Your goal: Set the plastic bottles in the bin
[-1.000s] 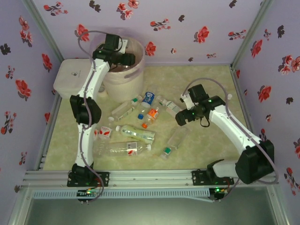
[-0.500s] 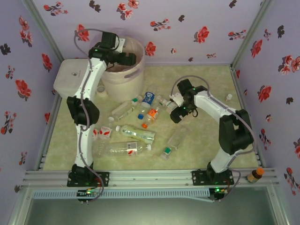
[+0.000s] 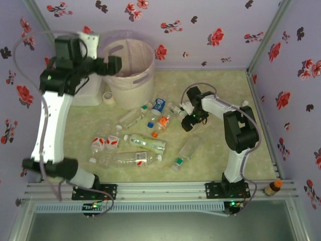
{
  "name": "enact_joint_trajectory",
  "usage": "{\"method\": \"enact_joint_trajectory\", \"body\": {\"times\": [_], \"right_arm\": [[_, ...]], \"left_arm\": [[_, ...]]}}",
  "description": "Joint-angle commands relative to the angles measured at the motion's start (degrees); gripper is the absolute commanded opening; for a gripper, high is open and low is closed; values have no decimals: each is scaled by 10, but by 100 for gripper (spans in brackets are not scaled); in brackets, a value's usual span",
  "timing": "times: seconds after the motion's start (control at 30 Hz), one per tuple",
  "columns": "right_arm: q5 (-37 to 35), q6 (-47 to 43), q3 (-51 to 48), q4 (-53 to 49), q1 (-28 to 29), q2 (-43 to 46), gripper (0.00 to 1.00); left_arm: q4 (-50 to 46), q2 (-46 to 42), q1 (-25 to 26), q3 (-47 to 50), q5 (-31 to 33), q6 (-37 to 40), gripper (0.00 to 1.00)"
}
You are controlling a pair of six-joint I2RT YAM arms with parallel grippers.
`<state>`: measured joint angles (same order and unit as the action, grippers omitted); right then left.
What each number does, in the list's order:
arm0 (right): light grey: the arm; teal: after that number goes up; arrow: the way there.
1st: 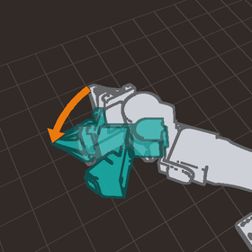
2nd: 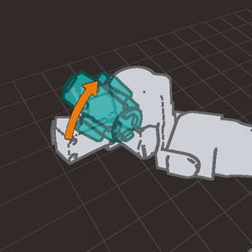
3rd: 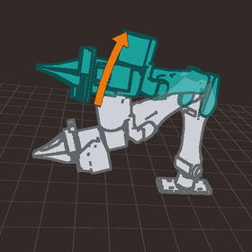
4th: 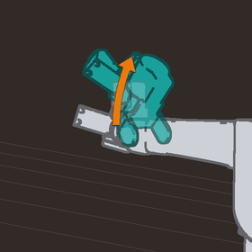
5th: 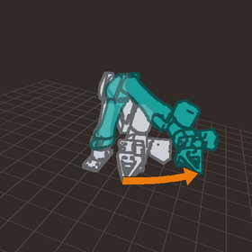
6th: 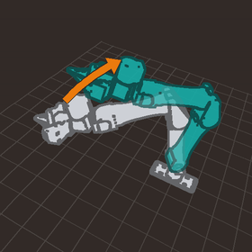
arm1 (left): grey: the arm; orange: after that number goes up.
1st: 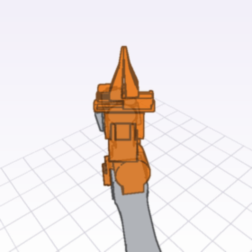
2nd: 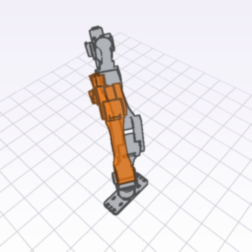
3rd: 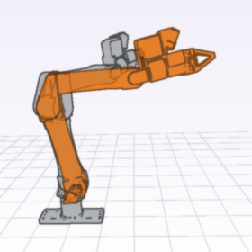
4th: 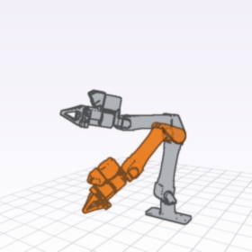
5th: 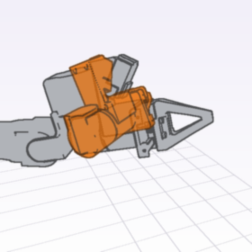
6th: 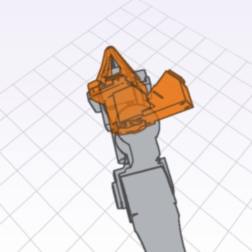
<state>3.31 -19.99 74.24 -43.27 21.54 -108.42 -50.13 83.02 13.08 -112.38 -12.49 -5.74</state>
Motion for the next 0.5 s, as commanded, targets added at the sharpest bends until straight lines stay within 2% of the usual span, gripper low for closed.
{"method": "enact_joint_trajectory", "body": {"times": [0.0, 0.1, 0.17, 0.3, 0.47], "right_arm": [[7, 21, -26, 17, -8, 38, 80], [0, 23, -42, 25, -10, 62, 70], [-6, 26, -43, 22, -13, 72, 67], [-36, 50, -28, -11, -28, 101, 61], [-36, 111, -52, 6, -41, 192, 52]], "left_arm": [[40, -80, 6, 140, -6, -63, 100], [92, -177, 11, 281, -17, -126, 100], [118, -231, 15, 365, -26, -168, 100], [162, -315, 22, 474, -26, -240, 100], [332, -396, 36, 631, -33, -395, 98]]}}
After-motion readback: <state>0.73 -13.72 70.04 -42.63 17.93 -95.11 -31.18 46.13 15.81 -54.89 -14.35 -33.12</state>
